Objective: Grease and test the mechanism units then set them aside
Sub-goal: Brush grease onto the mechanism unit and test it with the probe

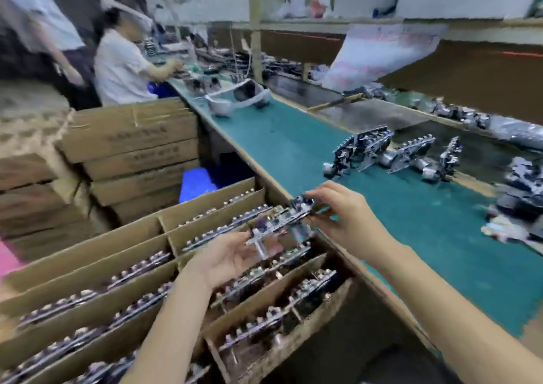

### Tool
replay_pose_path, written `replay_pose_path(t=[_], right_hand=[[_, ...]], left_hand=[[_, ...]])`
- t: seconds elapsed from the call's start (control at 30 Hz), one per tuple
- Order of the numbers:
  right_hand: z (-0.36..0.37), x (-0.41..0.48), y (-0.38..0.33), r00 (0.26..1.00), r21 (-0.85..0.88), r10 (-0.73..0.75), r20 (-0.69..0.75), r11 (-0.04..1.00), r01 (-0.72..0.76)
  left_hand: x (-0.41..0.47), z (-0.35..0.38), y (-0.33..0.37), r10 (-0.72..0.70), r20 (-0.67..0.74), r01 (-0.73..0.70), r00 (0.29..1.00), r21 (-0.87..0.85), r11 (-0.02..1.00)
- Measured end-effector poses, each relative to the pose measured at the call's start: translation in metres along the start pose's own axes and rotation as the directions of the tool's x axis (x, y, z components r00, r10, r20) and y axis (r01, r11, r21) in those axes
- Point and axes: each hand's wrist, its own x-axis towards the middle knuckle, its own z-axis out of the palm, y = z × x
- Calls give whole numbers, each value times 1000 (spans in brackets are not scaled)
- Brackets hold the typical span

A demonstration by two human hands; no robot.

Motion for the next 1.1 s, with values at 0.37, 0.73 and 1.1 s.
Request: replay_pose_path(t=[0.37, 0.73, 1.1], right_hand=[[180, 123, -95, 979, 183, 15, 203, 982, -53], [289, 171, -114, 892, 16, 102, 441, 993, -121], [308, 168, -97, 809, -275, 232, 540, 957, -90]], left_hand=[[-90, -151, 102, 759, -395, -340, 517, 719, 606], [-57, -237, 111, 767, -430, -2, 476, 872, 490], [-11, -264, 100, 631, -465, 263, 621, 882, 391]])
